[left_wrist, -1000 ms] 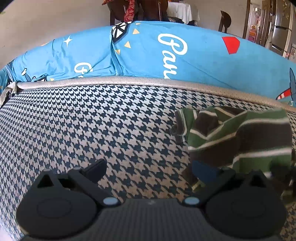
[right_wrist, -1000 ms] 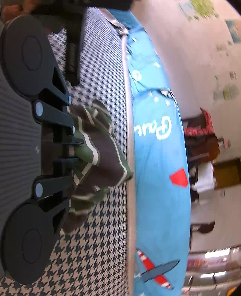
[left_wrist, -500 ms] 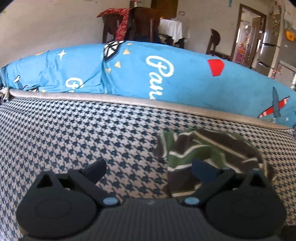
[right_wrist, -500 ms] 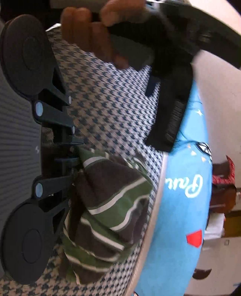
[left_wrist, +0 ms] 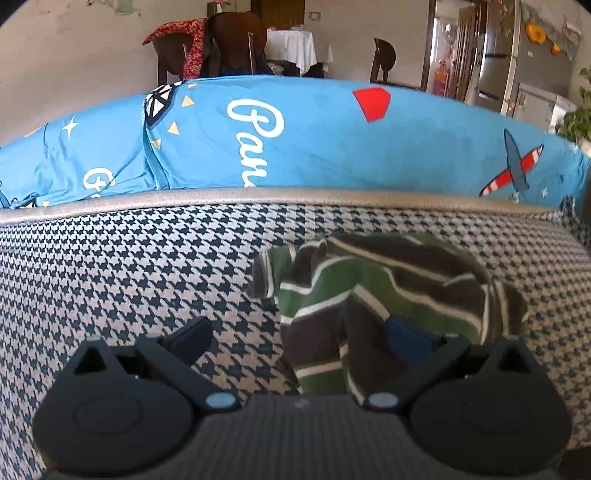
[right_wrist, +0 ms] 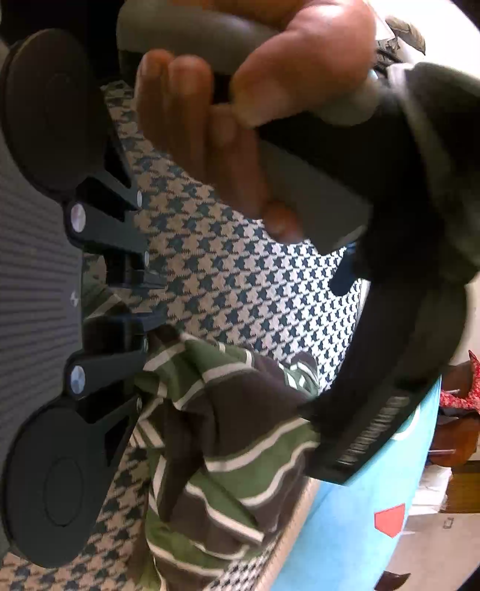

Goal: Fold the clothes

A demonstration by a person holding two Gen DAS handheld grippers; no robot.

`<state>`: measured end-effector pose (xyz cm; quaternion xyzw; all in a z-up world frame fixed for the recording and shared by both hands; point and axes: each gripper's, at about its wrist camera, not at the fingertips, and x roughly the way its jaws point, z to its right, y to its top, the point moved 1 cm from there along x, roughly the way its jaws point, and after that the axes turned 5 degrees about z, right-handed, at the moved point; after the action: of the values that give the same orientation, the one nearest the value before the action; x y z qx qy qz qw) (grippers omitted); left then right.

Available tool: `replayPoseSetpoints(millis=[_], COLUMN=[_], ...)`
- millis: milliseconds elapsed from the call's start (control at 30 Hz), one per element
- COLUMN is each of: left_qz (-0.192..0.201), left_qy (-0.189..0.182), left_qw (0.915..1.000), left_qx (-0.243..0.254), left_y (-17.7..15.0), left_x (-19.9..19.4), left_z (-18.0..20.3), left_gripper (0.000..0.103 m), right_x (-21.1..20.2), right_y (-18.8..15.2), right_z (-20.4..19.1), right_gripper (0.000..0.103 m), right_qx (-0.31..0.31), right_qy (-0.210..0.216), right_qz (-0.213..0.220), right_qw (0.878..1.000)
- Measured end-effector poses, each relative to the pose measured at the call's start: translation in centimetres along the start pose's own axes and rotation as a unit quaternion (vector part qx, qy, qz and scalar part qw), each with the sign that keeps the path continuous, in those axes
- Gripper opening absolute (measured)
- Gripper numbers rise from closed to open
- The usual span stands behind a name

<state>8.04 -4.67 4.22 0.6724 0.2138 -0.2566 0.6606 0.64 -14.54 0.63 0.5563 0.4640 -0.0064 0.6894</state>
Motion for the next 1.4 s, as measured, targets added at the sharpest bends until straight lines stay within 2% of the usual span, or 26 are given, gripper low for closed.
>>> replayPoseSetpoints(millis=[167, 233, 333, 633, 833, 1000, 1100, 1233, 1400], left_qz=[-0.016, -0.022, -0.03, -0.051, -0.06, -0.066, -0.069, -0.071, -0.076], left_qy=[0.008, 0.012, 0.019, 0.033, 0.039, 0.039, 0.038, 0.039, 0.038], left_qw=[0.9998, 0.9997, 0.9993, 0.9981, 0.9973, 0.9969, 0.9968, 0.9966, 0.9963], left_qx=[0.004, 0.006, 0.008, 0.013, 0.018, 0.016, 0.014, 0.018, 0.015], left_y=[-0.3, -0.5, -0.7, -1.5, -2.0, -2.2, -2.3, -2.4, -2.5], left_x=[0.9, 1.1, 1.4, 2.4, 2.8, 3.1, 3.1, 3.1, 3.3], left_z=[-0.1, -0.2, -0.3, -0.6, -0.8, -1.0, -1.1, -1.1, -1.2], left_gripper=[0.103, 0.103, 0.103, 0.103, 0.103, 0.103, 0.103, 0.103, 0.103], right_x=[-1.6, -2.4, -3.8, -5.7, -6.5, -6.4, -6.0, -4.6, -2.0], right_y=[0.1, 0.1, 0.0, 0.4, 0.7, 0.6, 0.4, 0.1, 0.1], right_z=[0.9, 1.3, 2.1, 5.7, 8.0, 10.9, 12.6, 14.2, 15.6], right_gripper=[0.018, 0.026, 0.031, 0.036, 0.049, 0.057, 0.065, 0.075, 0.079], right_qx=[0.011, 0.014, 0.021, 0.072, 0.131, 0.199, 0.237, 0.285, 0.324], right_qy=[-0.015, -0.02, -0.032, -0.094, -0.151, -0.17, -0.17, -0.149, -0.138], right_qz=[0.008, 0.014, 0.024, 0.042, 0.05, 0.057, 0.063, 0.067, 0.061], right_qw=[1.0, 1.0, 0.999, 0.992, 0.979, 0.963, 0.954, 0.945, 0.934])
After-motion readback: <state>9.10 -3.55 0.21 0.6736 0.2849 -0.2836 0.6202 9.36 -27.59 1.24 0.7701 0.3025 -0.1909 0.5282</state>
